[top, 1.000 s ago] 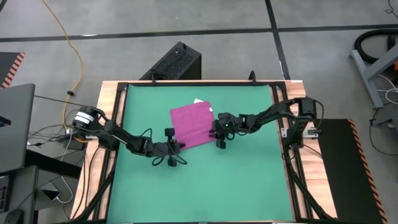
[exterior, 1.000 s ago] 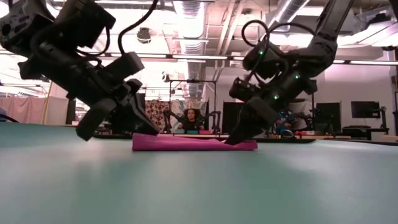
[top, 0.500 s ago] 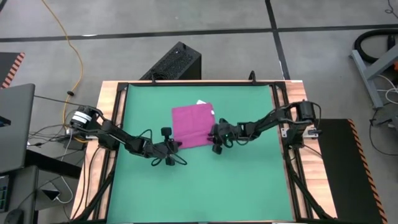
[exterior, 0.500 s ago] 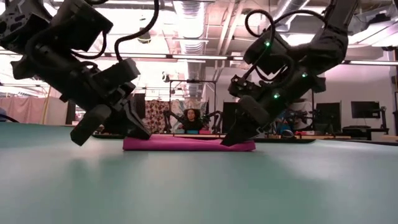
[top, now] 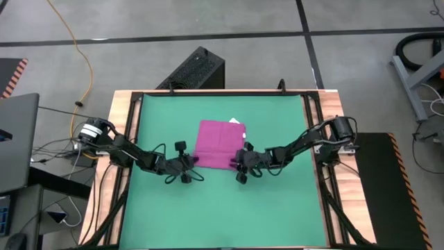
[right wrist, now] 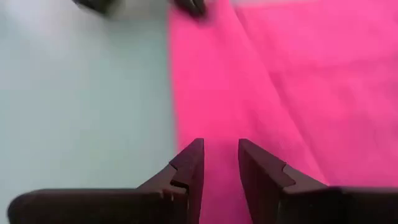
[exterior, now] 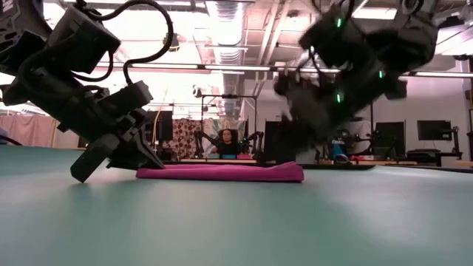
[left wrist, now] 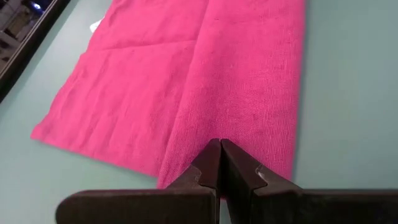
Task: Roll towel into tight, uniform cylinder
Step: Roll the pink towel
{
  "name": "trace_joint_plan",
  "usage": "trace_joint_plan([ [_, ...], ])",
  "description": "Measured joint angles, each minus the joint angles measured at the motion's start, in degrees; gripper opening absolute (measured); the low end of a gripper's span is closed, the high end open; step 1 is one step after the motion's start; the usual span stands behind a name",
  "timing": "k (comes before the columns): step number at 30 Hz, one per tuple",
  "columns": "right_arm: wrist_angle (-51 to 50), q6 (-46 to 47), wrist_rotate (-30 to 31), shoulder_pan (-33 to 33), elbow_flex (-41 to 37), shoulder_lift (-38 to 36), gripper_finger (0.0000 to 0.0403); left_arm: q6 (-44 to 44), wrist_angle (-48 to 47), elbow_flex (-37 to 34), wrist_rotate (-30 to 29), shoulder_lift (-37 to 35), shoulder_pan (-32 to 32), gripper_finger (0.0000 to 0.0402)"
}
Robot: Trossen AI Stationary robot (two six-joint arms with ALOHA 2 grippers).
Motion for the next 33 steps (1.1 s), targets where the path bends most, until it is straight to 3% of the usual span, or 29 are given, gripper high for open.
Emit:
trace_joint_plan([
  [3, 0.6, -4.6, 0.1, 0.9, 0.2, -4.4, 0.0122, 0.3, 0.1, 0.0, 0.0, 0.0, 0.0, 0.0],
  [10, 0.4, -27.0, -1.9, 7.6, -2.1, -11.2, 0.0122, 0.5, -0.3, 0.0, 0.9, 0.0, 0.2, 0.0],
  [18, 0.7, -26.3, -2.5, 7.4, -2.8, -5.8, 0.0129, 0.4, -0.5, 0.0, 1.4, 0.0, 0.2, 0.0],
  [22, 0.6, -26.2, -0.8, 7.0, -2.8, -3.0, 0.017, 0.4, -0.5, 0.0, 1.5, 0.0, 0.2, 0.0],
  [29, -1.5, -24.1, 2.5, 5.3, -2.7, -1.9, 0.0281, 0.2, -0.5, 0.0, 1.5, 0.0, 0.2, 0.0],
  [33, -4.0, -23.6, 3.4, 4.0, -2.7, -1.9, 0.0301, 0.5, -0.5, 0.0, 1.6, 0.0, 0.2, 0.0],
])
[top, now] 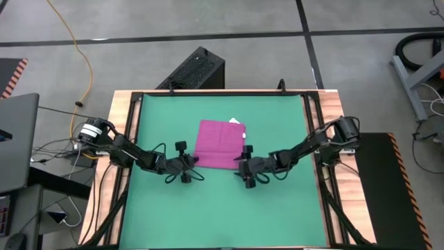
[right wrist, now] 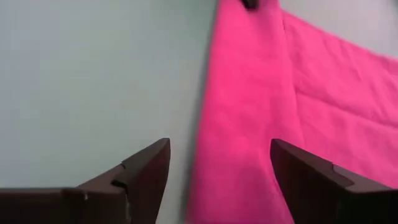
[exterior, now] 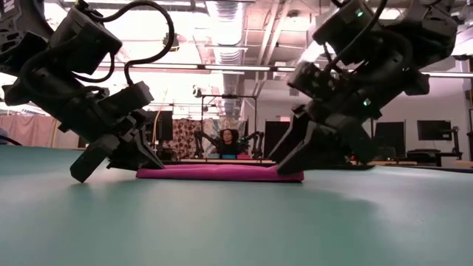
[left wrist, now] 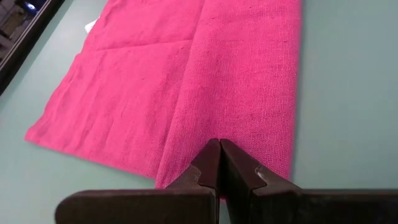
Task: Roll towel into tight, uniform cylinder
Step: Roll the pink towel
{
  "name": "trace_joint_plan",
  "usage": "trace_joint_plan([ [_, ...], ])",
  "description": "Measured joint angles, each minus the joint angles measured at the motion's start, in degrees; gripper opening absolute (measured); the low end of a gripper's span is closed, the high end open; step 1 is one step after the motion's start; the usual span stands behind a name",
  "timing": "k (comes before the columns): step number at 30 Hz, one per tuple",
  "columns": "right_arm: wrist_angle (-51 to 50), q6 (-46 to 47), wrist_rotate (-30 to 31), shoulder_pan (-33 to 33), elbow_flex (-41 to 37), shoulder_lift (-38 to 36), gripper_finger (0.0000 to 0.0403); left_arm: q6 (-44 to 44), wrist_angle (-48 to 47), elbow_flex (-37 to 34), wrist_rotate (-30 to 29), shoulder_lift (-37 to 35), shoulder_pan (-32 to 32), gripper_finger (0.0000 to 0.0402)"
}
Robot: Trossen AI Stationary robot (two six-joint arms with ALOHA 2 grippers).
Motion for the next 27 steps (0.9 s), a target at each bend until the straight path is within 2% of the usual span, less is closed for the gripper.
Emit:
trace_joint_plan([
  [11, -9.0, 2.6, -1.1, -3.6, 0.1, -0.1, 0.0301, 0.3, 0.0, 0.0, 3.5, 0.0, 3.1, 0.0],
  [15, -8.1, 6.3, -1.2, -4.6, -3.0, -0.3, 0.0298, 0.3, -0.2, 0.0, 4.7, 0.0, 3.5, 0.0],
  [20, -2.9, 9.8, -0.4, -4.9, -7.8, -0.2, 0.0275, 0.8, -0.1, 0.0, 4.8, 0.0, 3.5, 0.0],
  [27, -0.9, 9.7, 1.3, -4.8, -8.5, 0.0, 0.0229, -1.4, 0.2, 0.0, 6.4, 0.0, 3.5, 0.0],
])
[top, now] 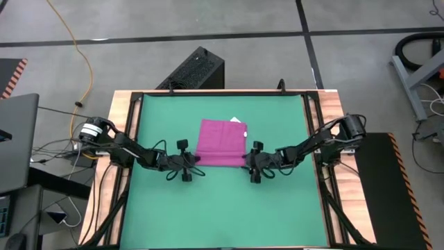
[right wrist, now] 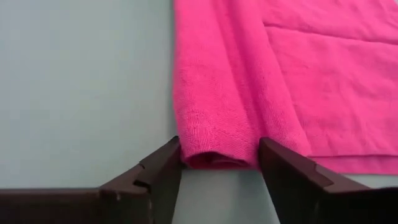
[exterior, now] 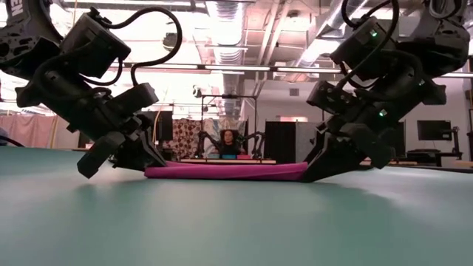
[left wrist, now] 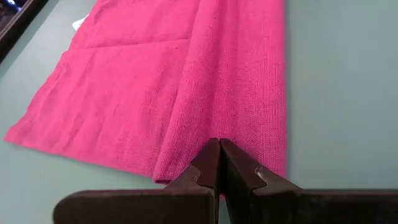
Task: Roll towel into tight, uniform cylinder
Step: Roll the pink towel
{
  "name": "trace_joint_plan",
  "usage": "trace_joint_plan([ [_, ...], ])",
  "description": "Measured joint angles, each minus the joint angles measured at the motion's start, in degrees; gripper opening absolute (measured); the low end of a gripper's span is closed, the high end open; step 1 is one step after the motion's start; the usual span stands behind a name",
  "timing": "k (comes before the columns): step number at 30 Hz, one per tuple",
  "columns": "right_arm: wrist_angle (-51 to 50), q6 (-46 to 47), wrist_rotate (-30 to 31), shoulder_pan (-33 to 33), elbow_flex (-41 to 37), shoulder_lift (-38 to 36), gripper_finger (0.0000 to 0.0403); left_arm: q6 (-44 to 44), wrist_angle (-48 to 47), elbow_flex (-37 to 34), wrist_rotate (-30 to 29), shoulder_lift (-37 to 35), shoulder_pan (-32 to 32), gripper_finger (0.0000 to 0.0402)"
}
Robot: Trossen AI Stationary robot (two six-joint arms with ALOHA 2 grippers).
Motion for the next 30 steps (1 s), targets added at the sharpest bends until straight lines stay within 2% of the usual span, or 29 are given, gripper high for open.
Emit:
trace_joint_plan([
  [6, 5.5, -4.2, 1.7, 2.0, -0.1, -0.1, 0.0233, -0.6, 0.0, 0.0, 0.8, 0.0, 0.0, 0.0],
  [13, 4.6, -3.9, 4.2, 2.2, 0.0, -0.1, 0.0238, -0.6, 0.1, 0.0, 0.9, 0.0, 0.0, 0.0],
  [17, 5.4, -4.1, 5.7, 2.2, 0.0, -0.1, 0.0226, -0.6, 0.1, 0.0, 0.9, 0.0, 0.0, 0.0],
  [22, 5.7, -4.1, 5.9, 2.1, 0.1, 0.0, 0.0179, -0.6, 0.1, 0.0, 1.0, 0.0, 0.0, 0.0],
  [30, 5.4, -2.9, 7.4, 1.9, 0.1, 0.1, 0.0053, -3.2, 0.5, 0.1, 1.4, -0.8, -0.1, 0.0],
])
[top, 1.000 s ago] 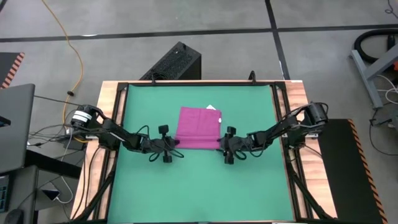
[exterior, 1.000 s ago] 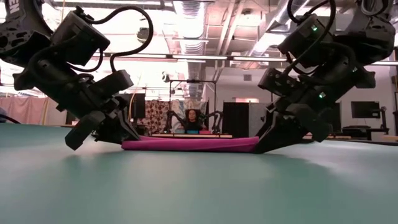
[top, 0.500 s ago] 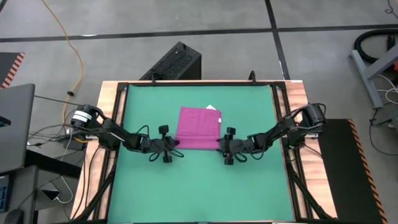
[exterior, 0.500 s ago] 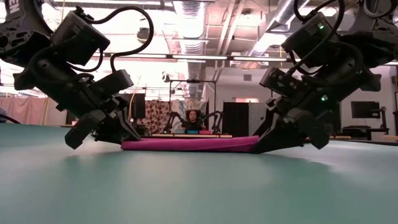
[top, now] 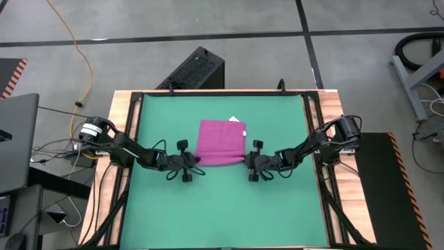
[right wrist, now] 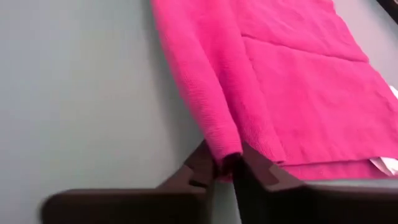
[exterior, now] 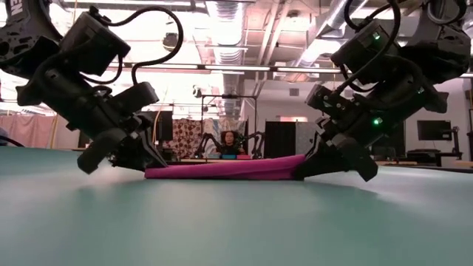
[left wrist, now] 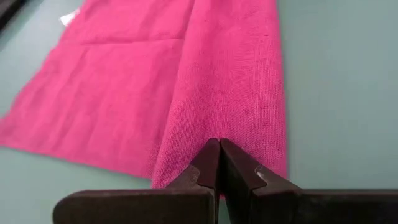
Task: Roll towel into tight, uniform cylinder
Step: Roll the pink towel
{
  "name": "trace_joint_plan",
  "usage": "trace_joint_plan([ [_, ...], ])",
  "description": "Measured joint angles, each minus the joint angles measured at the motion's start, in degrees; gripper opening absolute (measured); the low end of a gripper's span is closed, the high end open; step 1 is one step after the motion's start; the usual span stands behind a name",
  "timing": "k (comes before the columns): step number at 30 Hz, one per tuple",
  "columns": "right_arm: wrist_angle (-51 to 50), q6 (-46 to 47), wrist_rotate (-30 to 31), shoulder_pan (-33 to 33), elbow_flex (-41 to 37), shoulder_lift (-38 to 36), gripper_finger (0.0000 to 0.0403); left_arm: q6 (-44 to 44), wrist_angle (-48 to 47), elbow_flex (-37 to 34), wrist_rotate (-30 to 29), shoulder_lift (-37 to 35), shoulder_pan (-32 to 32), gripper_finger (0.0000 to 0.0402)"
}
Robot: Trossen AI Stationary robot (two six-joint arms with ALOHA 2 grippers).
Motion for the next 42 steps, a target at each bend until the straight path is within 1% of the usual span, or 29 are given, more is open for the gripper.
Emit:
trace_joint_plan([
  [3, 0.0, 0.0, 0.0, 0.0, 0.0, 0.0, 0.0019, -2.0, -0.1, 0.9, 1.8, -2.8, -0.9, 0.0],
  [5, 0.0, 0.1, 0.0, 0.0, 0.0, 0.0, 0.0017, -1.2, 0.9, 2.6, 2.7, -6.1, -1.9, 0.0],
  [8, 0.0, 0.1, -0.3, 0.0, 0.0, 0.0, 0.0017, 4.5, 1.2, 3.5, 2.4, -10.7, -3.5, 0.0],
  [10, 0.0, 0.1, -0.4, 0.0, 0.0, 0.0, 0.002, 9.1, 2.6, 3.1, 2.4, -11.7, -3.0, 0.0],
  [12, 0.0, 0.2, -0.5, 0.0, 0.0, 0.0, 0.0019, 10.4, 4.7, 2.1, 3.3, -10.6, -0.9, 0.0],
  [16, 0.2, 0.2, -0.8, 0.1, 0.0, 0.0, 0.0019, 10.9, 7.8, 1.5, 9.9, -4.2, 3.4, 0.0],
  [20, 0.4, 0.2, -1.1, 0.4, 0.0, 0.0, 0.0019, 11.4, 12.5, 1.6, 10.3, 2.7, 5.4, 0.0],
  [23, 0.4, 0.2, -1.1, 1.0, 0.0, -0.1, 0.0019, 11.3, 14.4, 1.6, 10.1, 5.8, 6.5, 0.0],
  [28, 0.4, 0.3, -1.2, 1.6, 0.0, -0.1, 0.0019, 10.4, 14.6, 1.6, 10.5, 7.5, 8.3, 0.0],
  [30, 0.3, 1.4, -1.9, 1.6, 0.0, -0.5, 0.0019, 9.3, 14.4, 1.6, 12.5, 7.5, 9.0, 0.0],
  [37, -1.6, 6.8, -12.1, -0.6, -0.1, -5.6, 0.0019, 3.7, 11.6, 1.7, 19.9, 7.5, 10.0, 0.0],
  [42, -5.3, 14.8, -15.9, -4.2, 0.0, -10.5, 0.0019, -0.1, 11.2, 1.7, 23.7, 7.5, 10.0, 0.0],
])
